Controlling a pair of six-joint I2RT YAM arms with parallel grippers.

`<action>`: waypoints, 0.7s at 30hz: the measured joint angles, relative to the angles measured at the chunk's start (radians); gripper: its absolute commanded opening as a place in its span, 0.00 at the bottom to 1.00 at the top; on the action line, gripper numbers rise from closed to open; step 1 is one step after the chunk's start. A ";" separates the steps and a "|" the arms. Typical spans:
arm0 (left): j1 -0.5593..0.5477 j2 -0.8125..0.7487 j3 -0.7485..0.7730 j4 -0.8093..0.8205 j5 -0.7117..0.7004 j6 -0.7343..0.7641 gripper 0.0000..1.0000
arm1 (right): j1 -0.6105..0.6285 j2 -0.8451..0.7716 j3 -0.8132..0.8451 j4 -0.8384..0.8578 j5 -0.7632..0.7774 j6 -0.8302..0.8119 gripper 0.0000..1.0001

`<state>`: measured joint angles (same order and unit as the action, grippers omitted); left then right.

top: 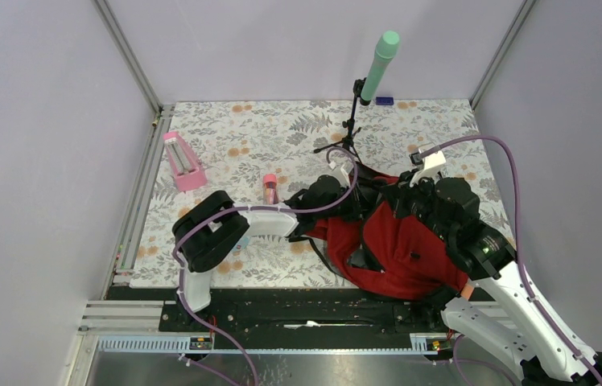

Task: Pack the student bag
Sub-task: Place the book in the student bag.

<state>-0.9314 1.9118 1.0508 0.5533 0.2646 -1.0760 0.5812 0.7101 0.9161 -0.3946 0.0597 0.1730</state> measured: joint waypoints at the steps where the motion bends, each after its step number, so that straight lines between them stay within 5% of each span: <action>1: -0.006 0.004 0.019 -0.020 -0.005 0.017 0.02 | 0.000 0.000 -0.002 0.002 0.000 0.000 0.00; 12: -0.029 -0.029 0.075 -0.270 -0.150 0.272 0.74 | 0.000 -0.026 -0.024 0.011 0.065 0.001 0.00; 21: -0.029 -0.301 -0.006 -0.335 -0.284 0.400 0.93 | 0.000 -0.045 -0.031 0.011 0.263 0.006 0.00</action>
<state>-0.9604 1.6112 1.0451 0.2180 -0.0193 -0.6758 0.5812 0.6651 0.8848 -0.3836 0.3229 0.1795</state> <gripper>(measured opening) 0.889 0.028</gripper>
